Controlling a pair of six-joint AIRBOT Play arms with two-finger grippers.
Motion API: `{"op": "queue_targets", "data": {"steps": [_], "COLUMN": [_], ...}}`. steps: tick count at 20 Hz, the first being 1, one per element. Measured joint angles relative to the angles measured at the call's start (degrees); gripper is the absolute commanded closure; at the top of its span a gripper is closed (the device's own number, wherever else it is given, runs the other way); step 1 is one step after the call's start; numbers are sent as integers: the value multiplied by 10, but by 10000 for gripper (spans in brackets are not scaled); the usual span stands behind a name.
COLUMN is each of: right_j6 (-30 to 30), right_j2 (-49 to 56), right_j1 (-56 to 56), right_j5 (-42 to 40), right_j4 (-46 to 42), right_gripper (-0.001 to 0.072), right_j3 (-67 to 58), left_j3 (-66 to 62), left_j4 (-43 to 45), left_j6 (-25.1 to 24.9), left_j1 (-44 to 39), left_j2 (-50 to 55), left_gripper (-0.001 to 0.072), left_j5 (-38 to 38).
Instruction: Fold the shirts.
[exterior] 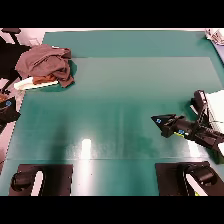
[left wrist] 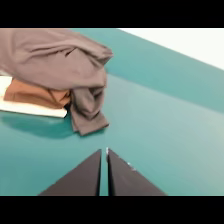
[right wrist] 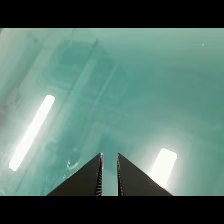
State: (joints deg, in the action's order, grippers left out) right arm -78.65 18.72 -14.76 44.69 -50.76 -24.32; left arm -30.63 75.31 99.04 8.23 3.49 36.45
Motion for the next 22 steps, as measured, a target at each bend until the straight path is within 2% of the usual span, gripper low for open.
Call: {"op": "queue_targets", "data": {"steps": [4,8,9,10,11,12,13,14,15,18,22], "right_j6": [0,0,0,0,0,0,0,0,0,0,0], "right_j2": [0,0,0,0,0,0,0,0,0,0,0], "right_j1": [0,0,0,0,0,0,0,0,0,0,0], "right_j5": [-35,-53,-55,-56,-58,-59,-59,-60,-60,-63,-70], "right_j4": [0,0,0,0,0,0,0,0,0,0,1], "right_gripper": [590,590,590,590,590,590,590,590,590,589,590], "right_j3": [0,0,0,0,0,0,0,0,0,0,0], "left_j3": [-12,-108,-146,-192,-238,-289,-338,-387,-431,-526,-576], "left_j4": [0,68,85,99,109,117,123,127,127,92,-9], "left_j6": [-1,30,41,58,79,101,118,133,143,151,108], "left_j1": [1,2,5,12,22,37,54,74,92,148,189], "left_j2": [18,161,214,275,332,391,445,501,548,670,789], "left_gripper": [631,627,553,519,517,417,217,62,-4,-4,-4], "left_j5": [-50,-50,-40,-30,-20,-2,16,44,71,138,149]}}
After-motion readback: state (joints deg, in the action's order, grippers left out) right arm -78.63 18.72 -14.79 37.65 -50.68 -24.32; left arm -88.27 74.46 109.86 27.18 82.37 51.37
